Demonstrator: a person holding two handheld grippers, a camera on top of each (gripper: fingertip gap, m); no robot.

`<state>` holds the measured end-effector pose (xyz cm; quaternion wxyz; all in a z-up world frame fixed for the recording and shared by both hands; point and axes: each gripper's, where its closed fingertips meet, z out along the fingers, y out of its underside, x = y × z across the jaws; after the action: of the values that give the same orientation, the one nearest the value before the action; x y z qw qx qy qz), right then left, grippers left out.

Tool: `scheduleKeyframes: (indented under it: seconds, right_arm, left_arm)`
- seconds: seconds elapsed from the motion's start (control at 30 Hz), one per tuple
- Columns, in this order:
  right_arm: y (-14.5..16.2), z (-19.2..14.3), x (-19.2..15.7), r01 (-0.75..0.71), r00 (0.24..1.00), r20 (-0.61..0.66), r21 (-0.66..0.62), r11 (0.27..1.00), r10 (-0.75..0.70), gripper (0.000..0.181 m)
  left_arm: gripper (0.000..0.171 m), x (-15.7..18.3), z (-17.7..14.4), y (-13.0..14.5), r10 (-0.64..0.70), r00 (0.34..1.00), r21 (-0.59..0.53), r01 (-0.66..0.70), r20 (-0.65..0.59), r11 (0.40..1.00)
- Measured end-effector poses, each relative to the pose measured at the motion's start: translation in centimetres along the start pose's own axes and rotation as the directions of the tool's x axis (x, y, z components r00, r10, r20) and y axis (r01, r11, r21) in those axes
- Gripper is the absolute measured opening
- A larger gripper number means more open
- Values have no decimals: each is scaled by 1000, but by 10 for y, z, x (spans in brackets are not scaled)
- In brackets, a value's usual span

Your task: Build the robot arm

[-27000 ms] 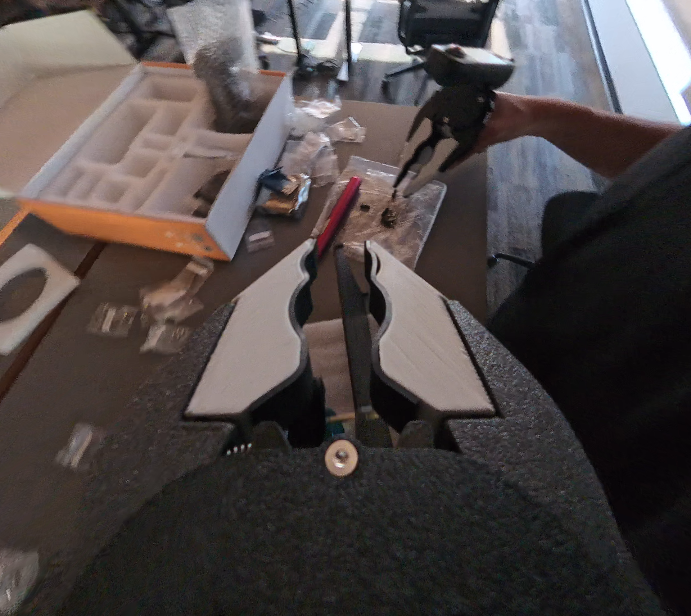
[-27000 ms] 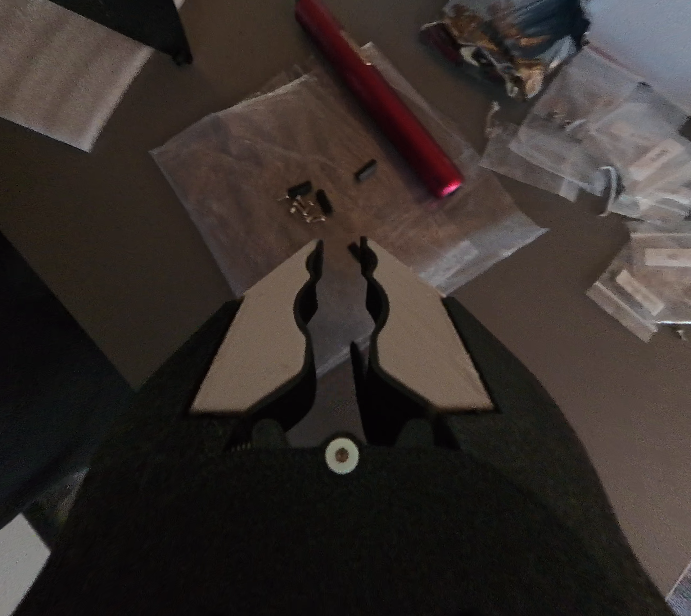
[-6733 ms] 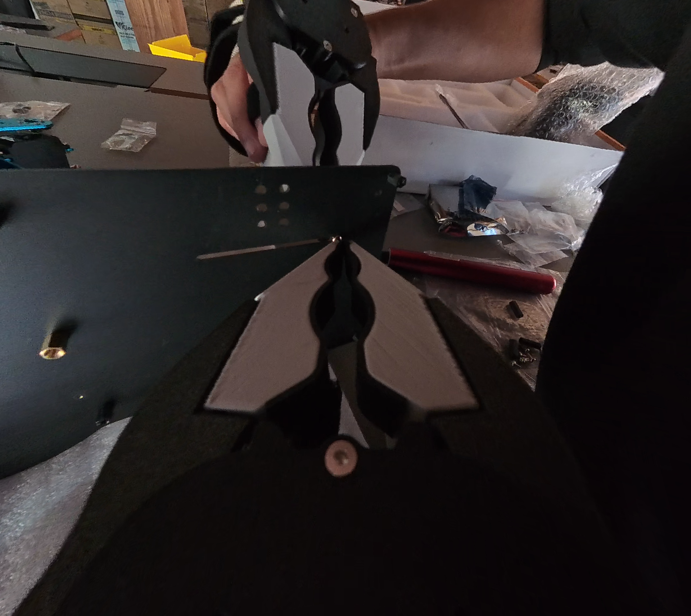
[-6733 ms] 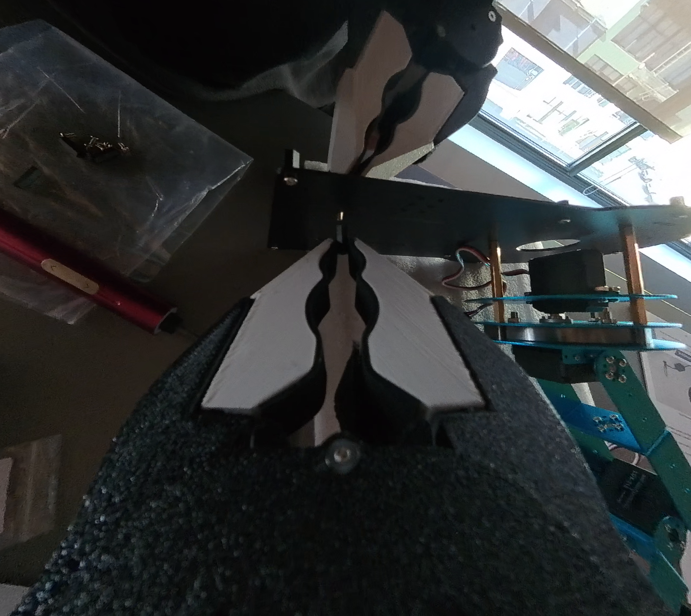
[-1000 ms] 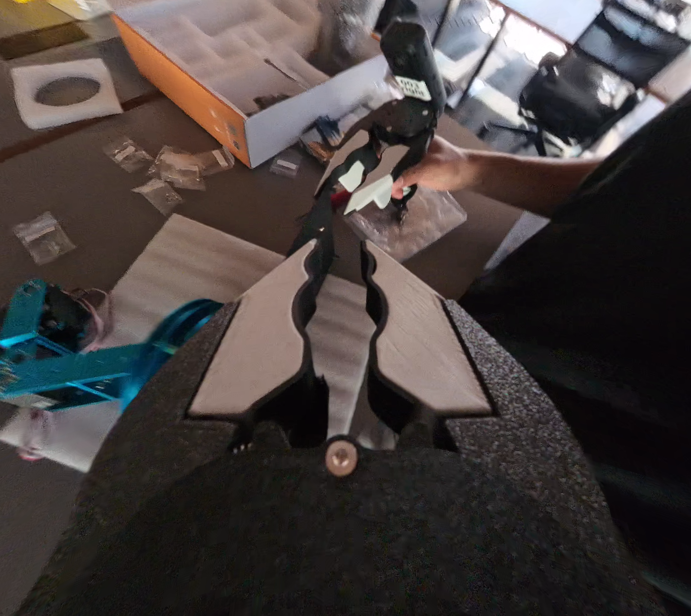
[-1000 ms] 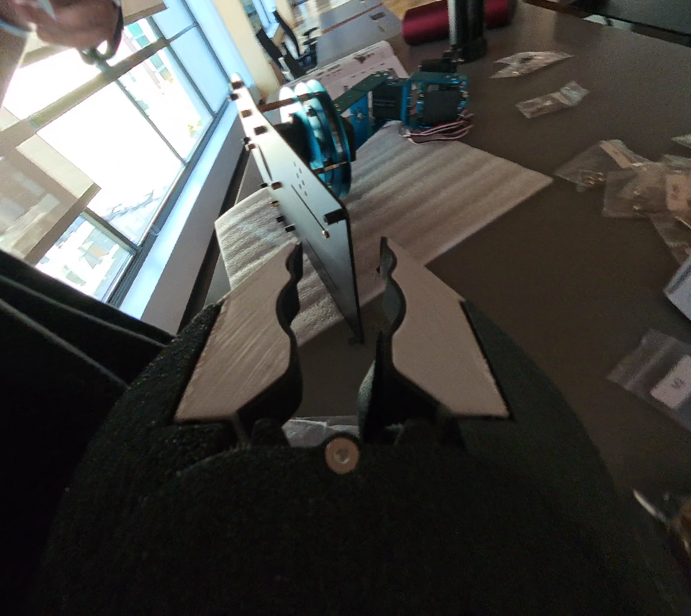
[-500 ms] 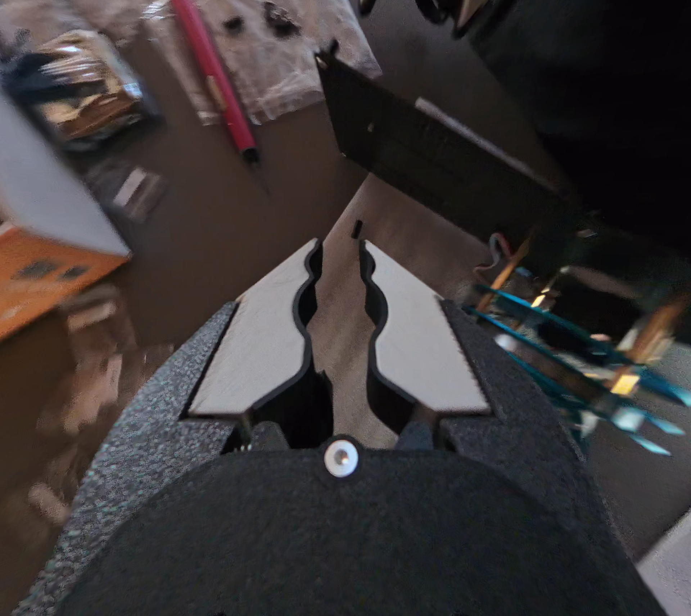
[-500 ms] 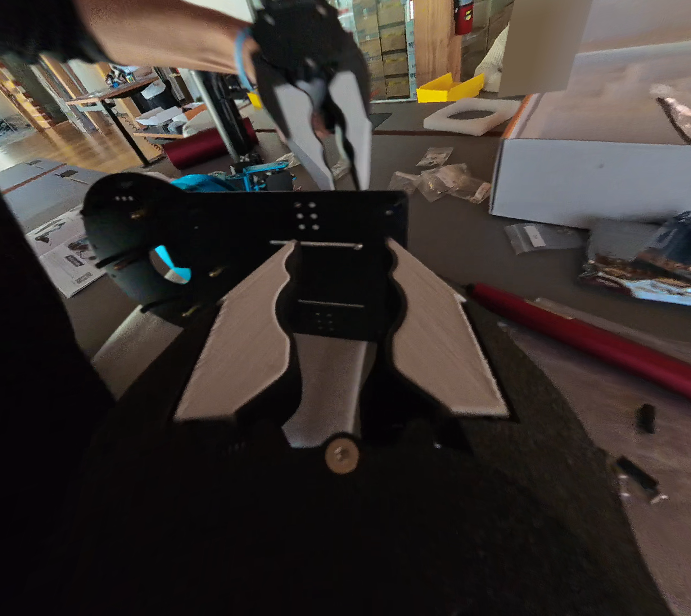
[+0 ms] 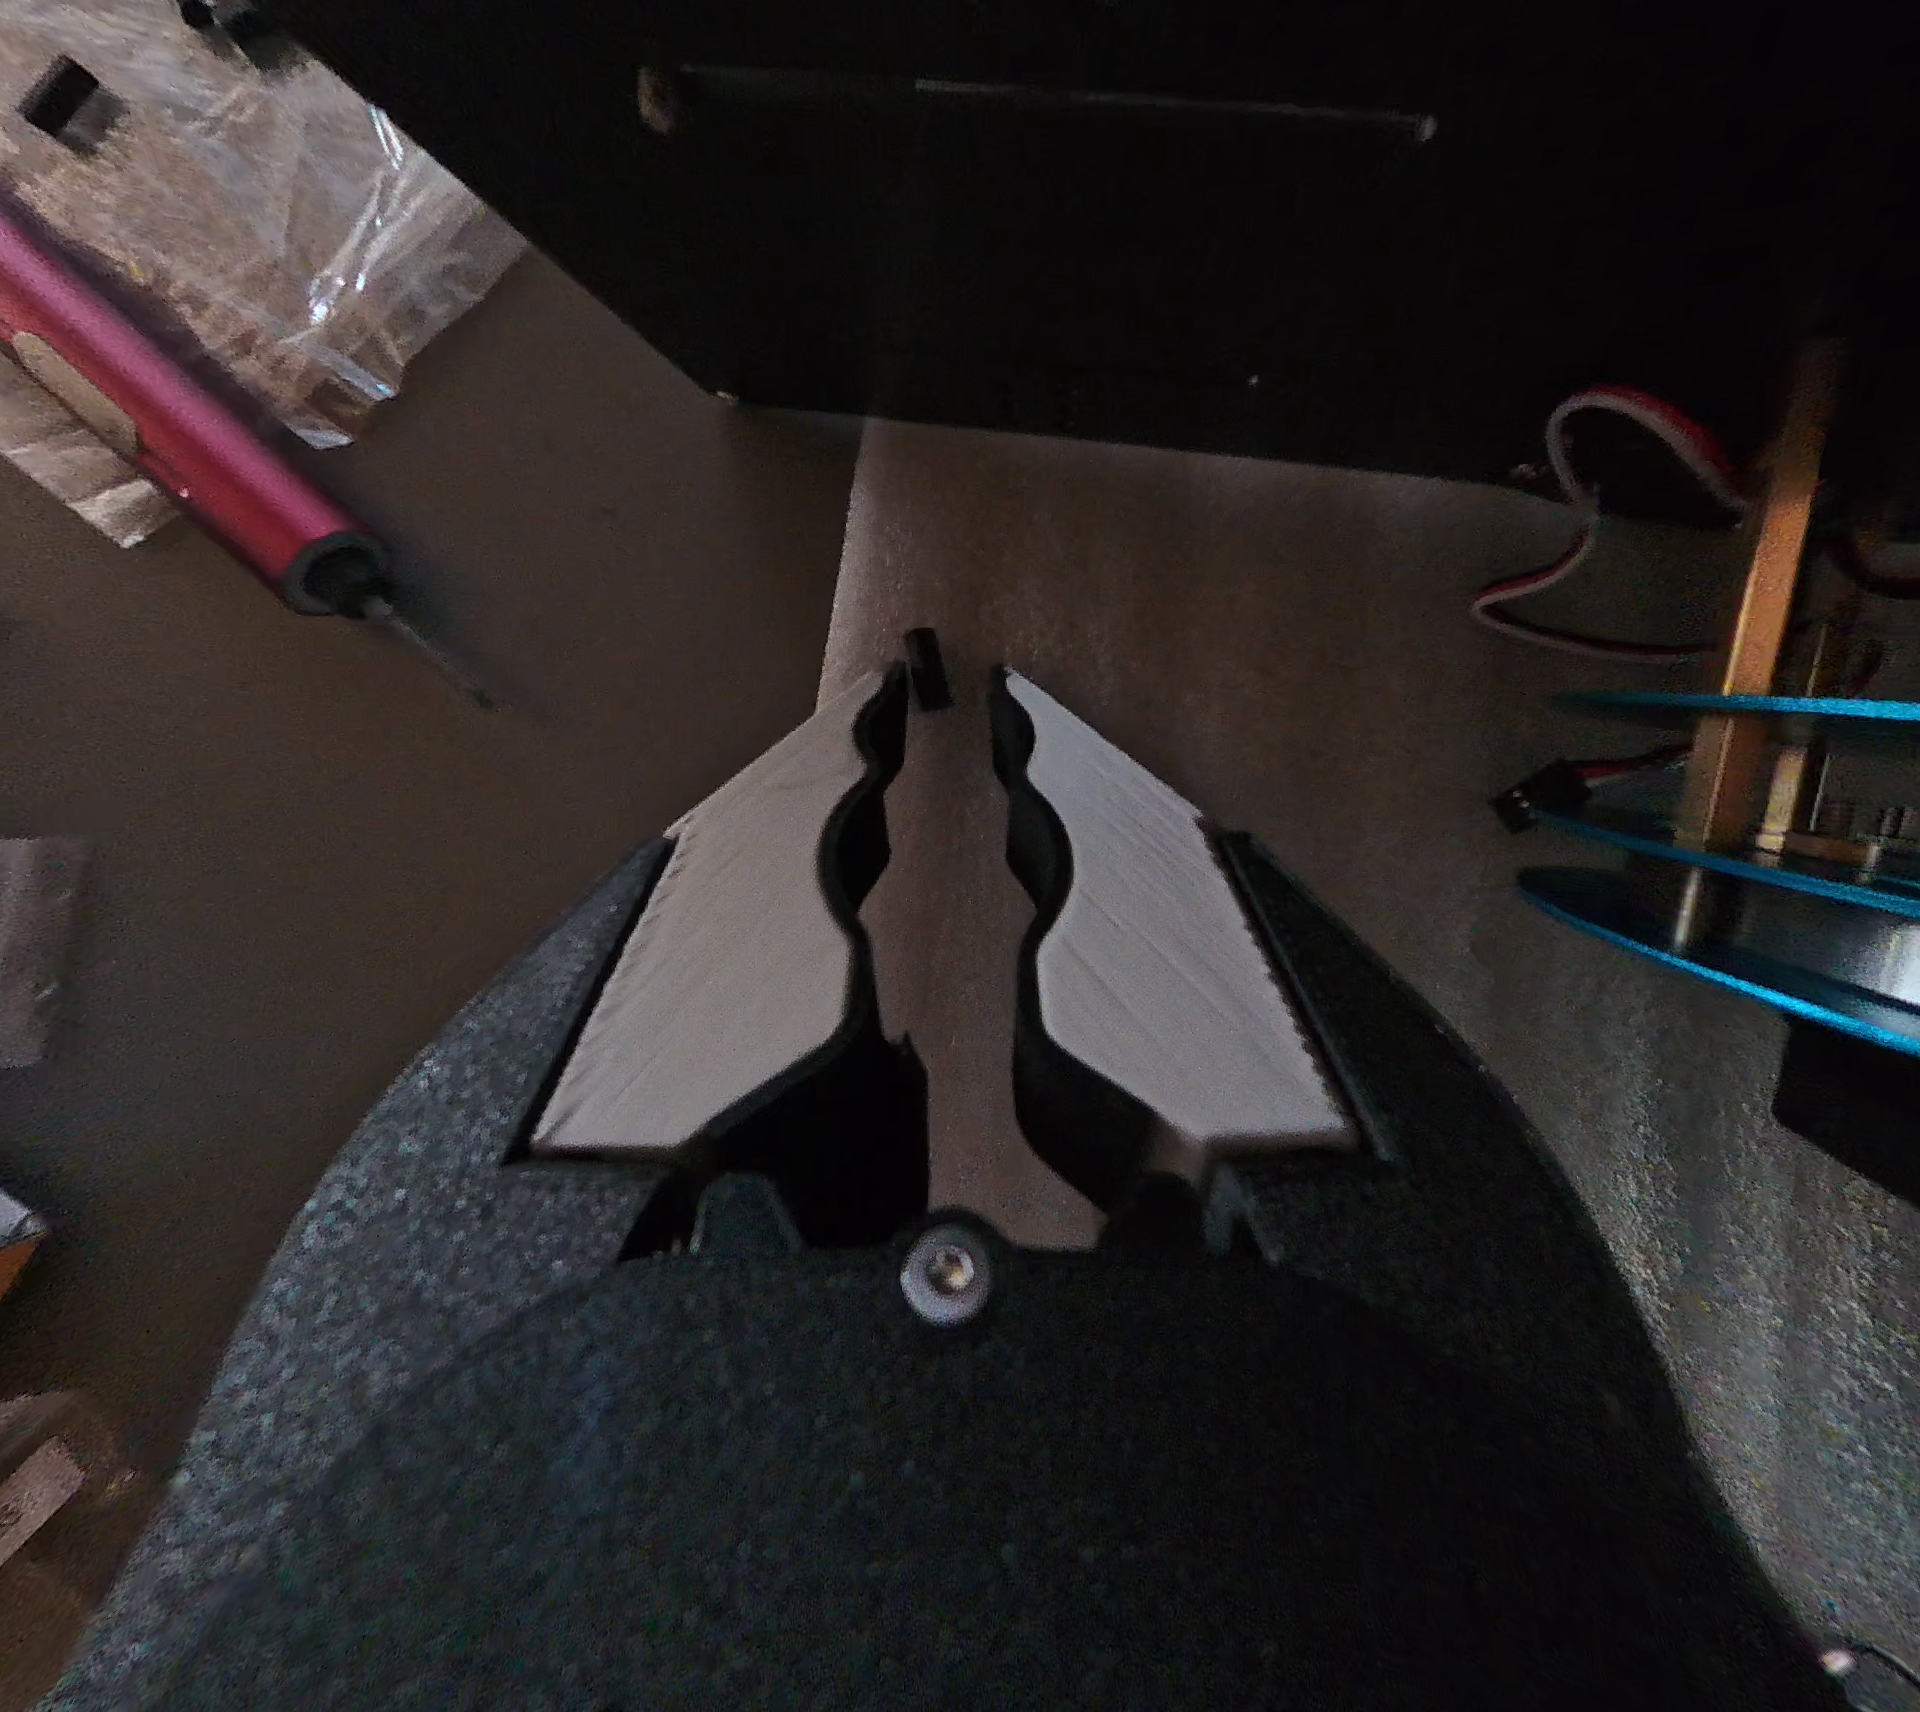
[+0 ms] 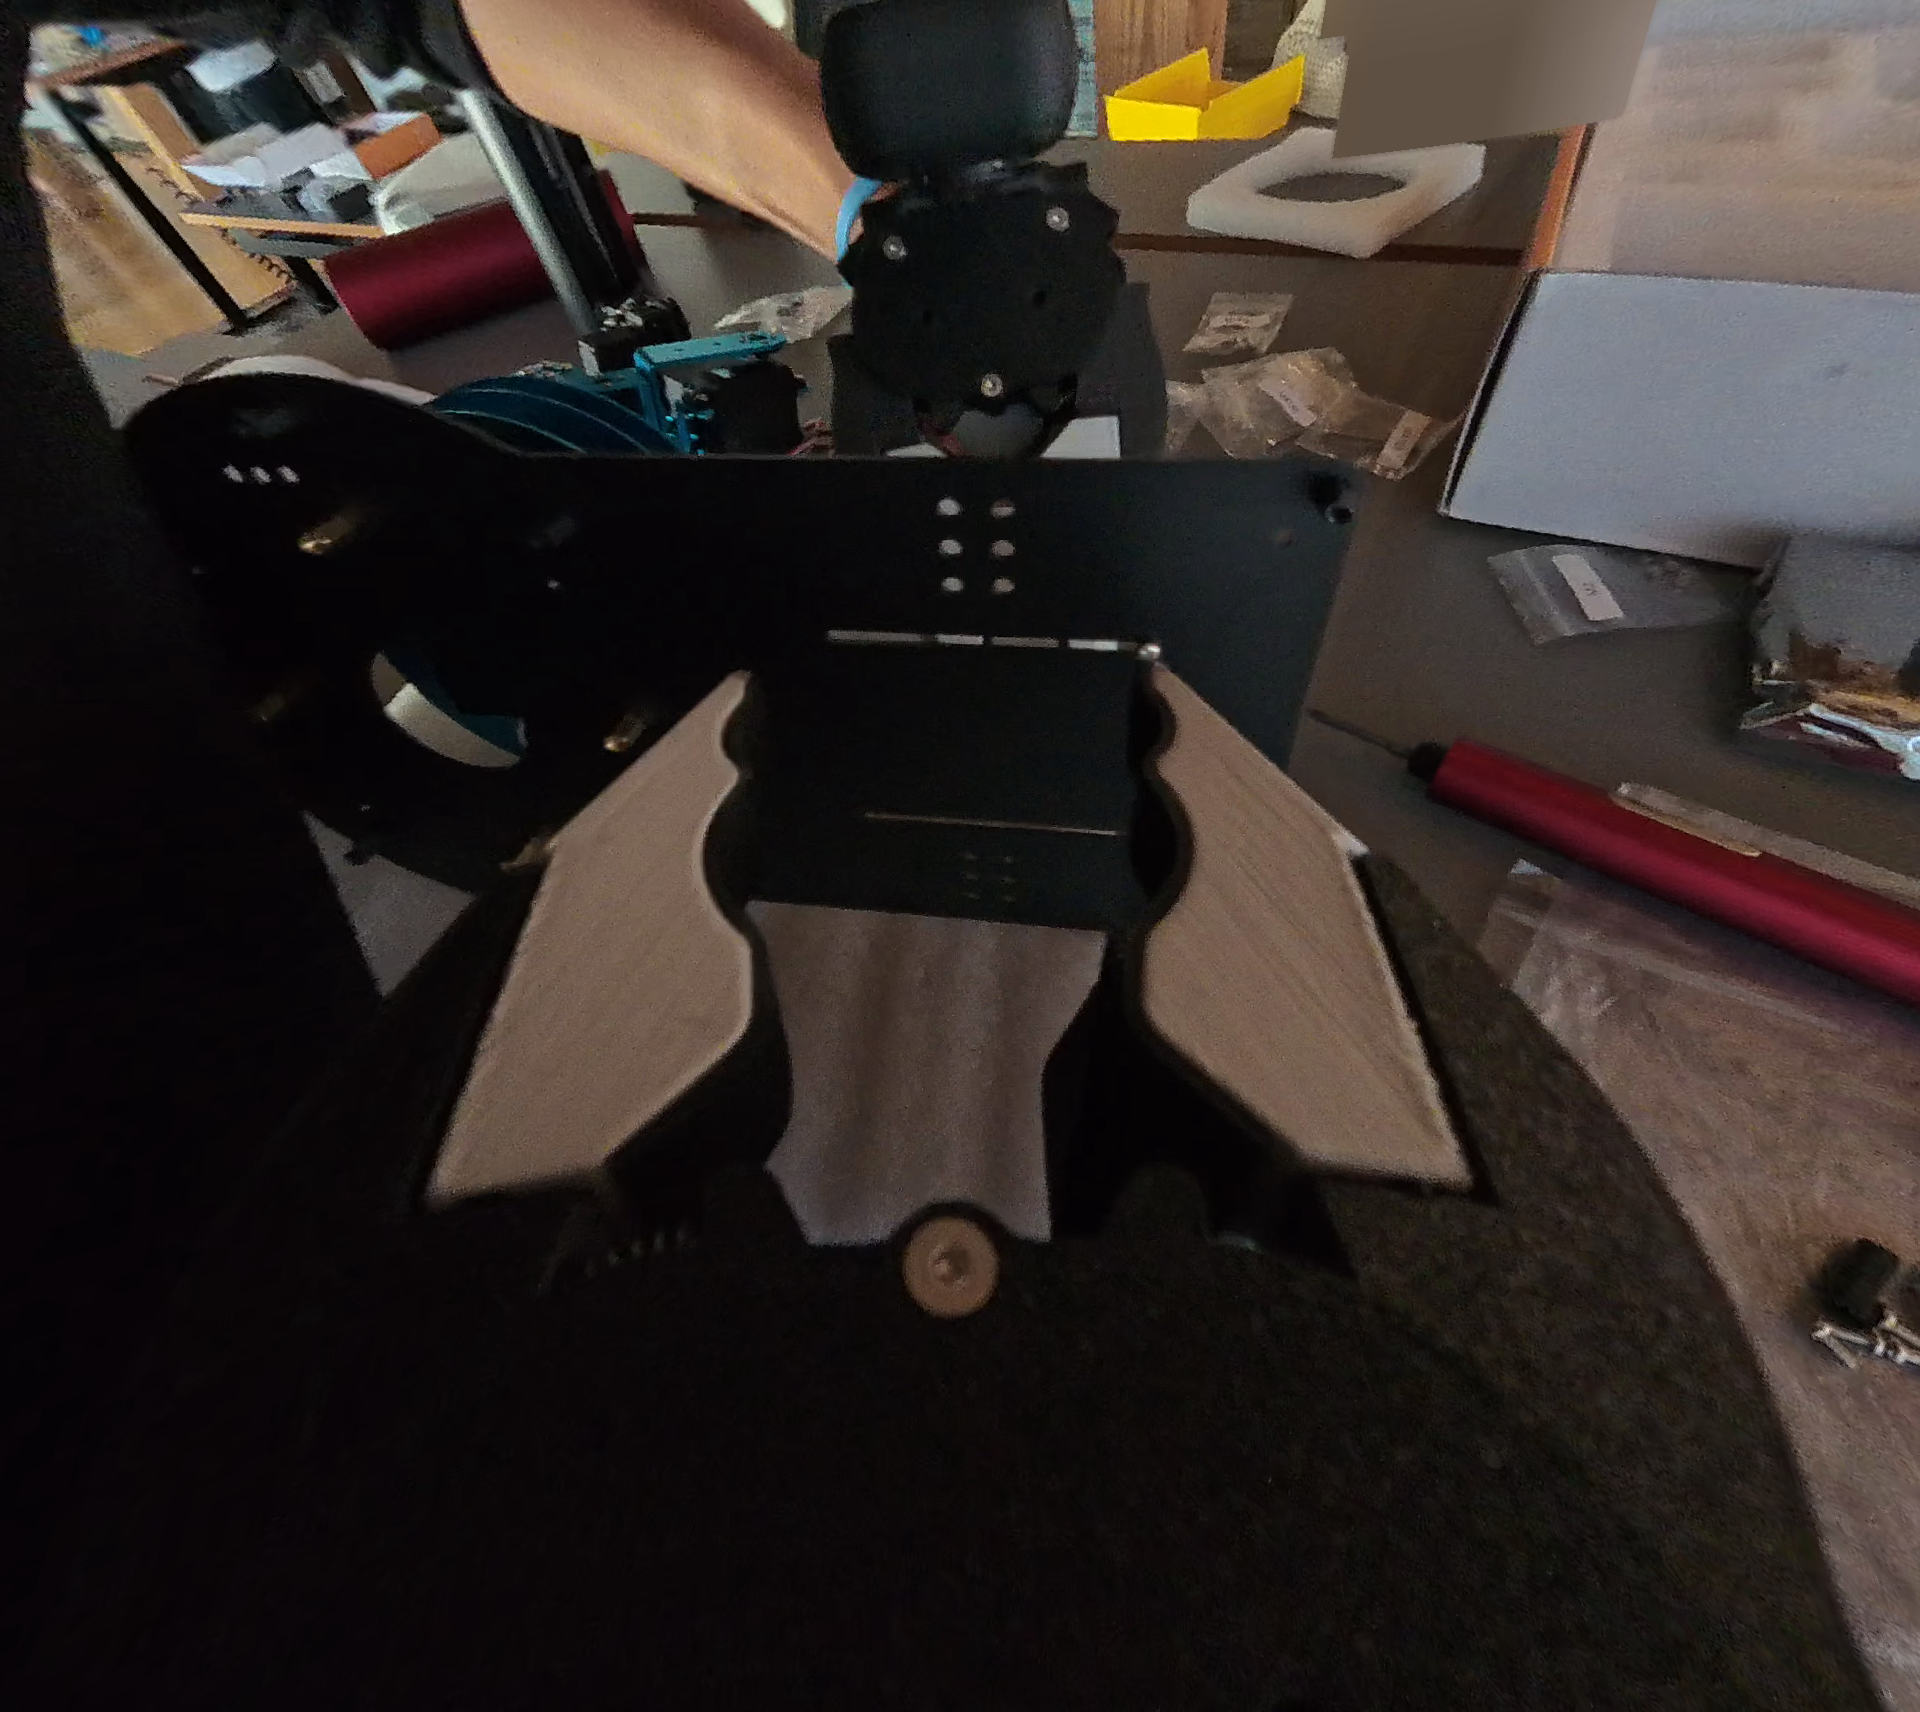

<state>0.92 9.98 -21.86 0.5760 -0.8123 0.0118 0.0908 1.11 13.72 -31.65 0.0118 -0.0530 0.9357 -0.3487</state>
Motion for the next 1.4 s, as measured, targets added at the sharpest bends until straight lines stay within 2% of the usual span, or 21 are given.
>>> scheduleKeyframes:
  seconds: [0.2, 0.27, 0.3, 0.43, 0.57, 0.8, 1.1, 1.4]
  right_arm:
    - [5, 8, 6, -27, 999, -18, -19, 999, 27, 63]
    - [-1, 7, 7, -25, 999, -24, 15, 1000, 26, 59]
    - [-3, 7, 7, -27, 999, -27, 21, 999, 27, 59]
    - [1, 11, 3, -24, 1000, -1, 8, 1000, 24, 56]
    - [-1, 10, 5, -47, 999, 3, 14, 999, 47, 54]
    - [-1, 10, 9, -54, 999, -4, 16, 998, 54, 48]
    - [2, 9, 9, -90, 996, -12, 10, 996, 91, 56]
    - [1, 11, 9, -95, 995, -12, 10, 995, 95, 55]
  left_arm:
    - [14, 0, -1, 1, -75, 997, 38, 76, -18, 996]
    - [12, -2, 0, 0, -95, 995, 33, 96, -32, 995]
    - [7, -4, 0, 0, -100, 994, 23, 100, -35, 995]
    - [5, -5, 1, 0, -102, 993, -8, 102, -55, 995]
    - [5, -11, -5, -1, -80, 997, -12, 79, -10, 997]
    - [5, -34, -40, -46, -72, 996, 189, 62, 44, 980]
    - [5, -32, -45, -62, -11, 999, 232, 20, -41, 973]
    - [6, -26, -48, -72, 4, 997, 265, 16, -75, 964]
